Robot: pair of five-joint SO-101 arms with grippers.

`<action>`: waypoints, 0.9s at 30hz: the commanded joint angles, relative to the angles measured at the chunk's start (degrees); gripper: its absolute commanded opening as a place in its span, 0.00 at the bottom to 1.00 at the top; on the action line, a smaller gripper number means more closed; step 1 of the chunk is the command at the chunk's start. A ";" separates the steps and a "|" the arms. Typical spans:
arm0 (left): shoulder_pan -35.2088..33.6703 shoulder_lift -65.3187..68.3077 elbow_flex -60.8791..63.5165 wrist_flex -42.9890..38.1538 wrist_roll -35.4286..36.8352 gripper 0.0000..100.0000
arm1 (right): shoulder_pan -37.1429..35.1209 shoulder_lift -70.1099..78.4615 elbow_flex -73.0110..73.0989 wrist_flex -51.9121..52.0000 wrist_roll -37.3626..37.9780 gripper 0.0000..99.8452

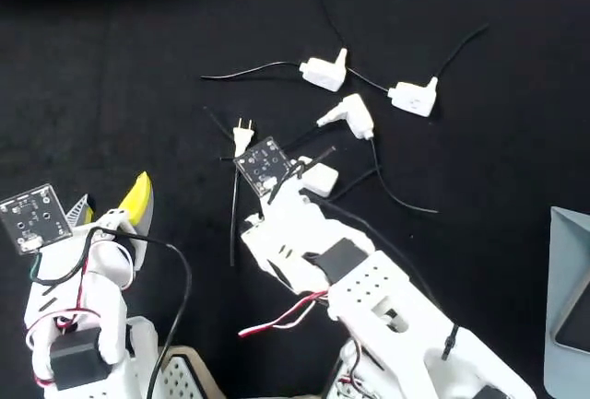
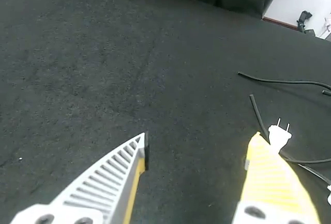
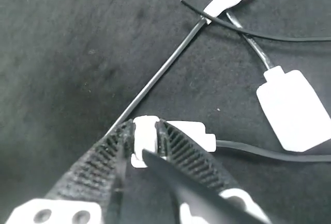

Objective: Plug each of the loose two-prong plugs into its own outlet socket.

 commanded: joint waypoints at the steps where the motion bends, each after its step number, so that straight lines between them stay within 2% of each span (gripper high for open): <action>1: -0.22 -0.26 -0.75 -1.67 0.26 0.31 | 0.79 0.92 -2.51 -1.23 -0.35 0.01; 7: -0.22 -0.26 -0.75 -1.67 0.18 0.31 | 0.70 6.20 -2.95 -1.41 -0.44 0.01; 10: -0.22 -0.26 -0.75 -1.67 0.18 0.31 | 0.44 7.43 -3.82 -0.97 -2.81 0.01; 15: -0.22 -0.26 -0.75 -1.67 0.18 0.31 | -3.16 7.69 -3.74 0.26 -3.60 0.01; 22: -0.22 -0.26 -0.75 -1.67 0.09 0.31 | -2.81 7.69 -3.65 1.23 -3.60 0.01; 27: -0.22 -0.26 -0.75 -1.67 0.09 0.31 | 0.35 7.69 -3.65 1.32 -3.34 0.01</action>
